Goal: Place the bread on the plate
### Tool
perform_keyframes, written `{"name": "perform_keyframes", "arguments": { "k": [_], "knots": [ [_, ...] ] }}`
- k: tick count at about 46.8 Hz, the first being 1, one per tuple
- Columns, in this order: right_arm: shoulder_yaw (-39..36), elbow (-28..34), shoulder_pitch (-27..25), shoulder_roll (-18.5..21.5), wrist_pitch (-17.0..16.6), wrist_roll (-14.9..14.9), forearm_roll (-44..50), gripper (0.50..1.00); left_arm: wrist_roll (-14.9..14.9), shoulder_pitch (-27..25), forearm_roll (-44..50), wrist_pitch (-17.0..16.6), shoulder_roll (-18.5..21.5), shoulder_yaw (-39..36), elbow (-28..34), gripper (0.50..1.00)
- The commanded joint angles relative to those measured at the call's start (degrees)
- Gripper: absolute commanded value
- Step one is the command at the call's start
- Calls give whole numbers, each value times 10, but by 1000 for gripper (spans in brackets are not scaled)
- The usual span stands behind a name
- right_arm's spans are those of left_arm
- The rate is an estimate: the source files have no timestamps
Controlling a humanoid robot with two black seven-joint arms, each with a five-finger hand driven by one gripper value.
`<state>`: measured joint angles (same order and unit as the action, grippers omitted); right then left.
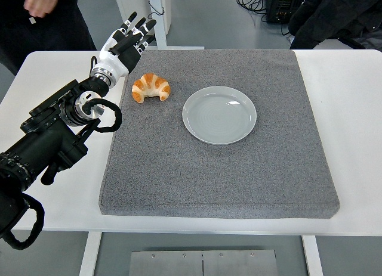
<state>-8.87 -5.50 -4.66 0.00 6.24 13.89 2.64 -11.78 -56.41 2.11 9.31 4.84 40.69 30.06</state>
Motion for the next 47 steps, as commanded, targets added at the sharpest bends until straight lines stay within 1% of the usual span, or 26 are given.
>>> {"name": "perform_keyframes", "arguments": {
  "k": [1, 15, 23, 30, 36, 41, 43, 47],
  "knots": [
    [0, 0, 0, 0, 0, 0, 0, 1000, 0, 1, 0, 0, 0, -2, 0, 999],
    [1, 0, 0, 0, 0, 0, 0, 1000, 1, 0, 0, 1, 2, 2, 0, 999],
    [0, 0, 0, 0, 0, 0, 0, 1000, 6, 0, 1, 2, 2, 1, 0, 999],
    [0, 0, 1, 0, 0, 0, 0, 1000, 5, 2, 1, 2, 3, 2, 11, 999],
    [0, 0, 0, 0, 0, 0, 0, 1000, 3, 10, 1, 1, 15, 0, 39, 999],
    [0, 0, 0, 0, 0, 0, 0, 1000, 3, 28, 0, -3, 47, -6, 100, 999],
    [1, 0, 0, 0, 0, 0, 0, 1000, 4, 31, -1, -13, 61, -7, 126, 999],
    [0, 0, 0, 0, 0, 0, 0, 1000, 3, 32, -9, -40, 78, -20, 156, 999]
  ]
}}
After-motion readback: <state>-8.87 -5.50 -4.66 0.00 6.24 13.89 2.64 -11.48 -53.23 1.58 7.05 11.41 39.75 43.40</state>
